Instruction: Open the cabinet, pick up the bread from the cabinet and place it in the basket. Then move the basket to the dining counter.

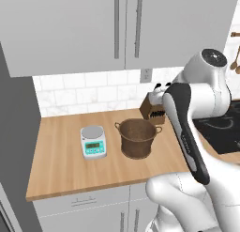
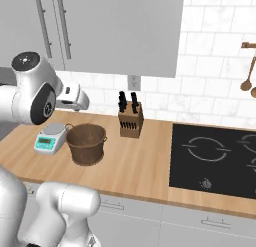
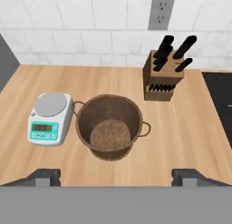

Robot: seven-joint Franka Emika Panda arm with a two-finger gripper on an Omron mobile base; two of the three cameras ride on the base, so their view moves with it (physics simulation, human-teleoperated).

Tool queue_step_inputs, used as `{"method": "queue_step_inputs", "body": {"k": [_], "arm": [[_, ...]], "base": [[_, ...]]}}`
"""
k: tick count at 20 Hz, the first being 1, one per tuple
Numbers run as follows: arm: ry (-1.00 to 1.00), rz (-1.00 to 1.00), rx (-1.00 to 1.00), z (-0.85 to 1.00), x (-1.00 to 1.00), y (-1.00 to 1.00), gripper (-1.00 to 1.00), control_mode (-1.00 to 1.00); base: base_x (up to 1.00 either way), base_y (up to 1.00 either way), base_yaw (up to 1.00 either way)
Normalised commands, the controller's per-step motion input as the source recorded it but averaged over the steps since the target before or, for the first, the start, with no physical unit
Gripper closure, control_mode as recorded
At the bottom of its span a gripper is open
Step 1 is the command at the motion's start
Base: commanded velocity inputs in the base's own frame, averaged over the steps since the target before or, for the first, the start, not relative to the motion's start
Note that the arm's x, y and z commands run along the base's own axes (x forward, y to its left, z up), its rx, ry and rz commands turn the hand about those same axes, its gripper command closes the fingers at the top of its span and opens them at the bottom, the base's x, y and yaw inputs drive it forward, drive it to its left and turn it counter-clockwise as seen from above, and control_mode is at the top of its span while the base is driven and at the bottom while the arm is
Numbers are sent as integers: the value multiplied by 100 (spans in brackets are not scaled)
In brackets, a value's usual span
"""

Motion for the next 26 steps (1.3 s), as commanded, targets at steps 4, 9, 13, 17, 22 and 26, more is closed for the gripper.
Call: {"method": "queue_step_inputs", "body": {"k": [4, 9, 13, 17, 22, 26], "arm": [[-41, 0, 1, 63, -24, 12, -100, -100], [-36, 0, 3, 53, -3, 9, -100, -100], [-34, 0, 0, 44, 0, 11, -100, -100], [-25, 1, 6, 33, -11, -6, -100, -100], [-22, 0, 1, 21, 0, 24, -100, -100], [-21, -2, 0, 28, 0, 59, -100, -100]], "base": [[0, 0, 0], [0, 0, 0], [0, 0, 0], [0, 0, 0], [0, 0, 0], [0, 0, 0]]}}
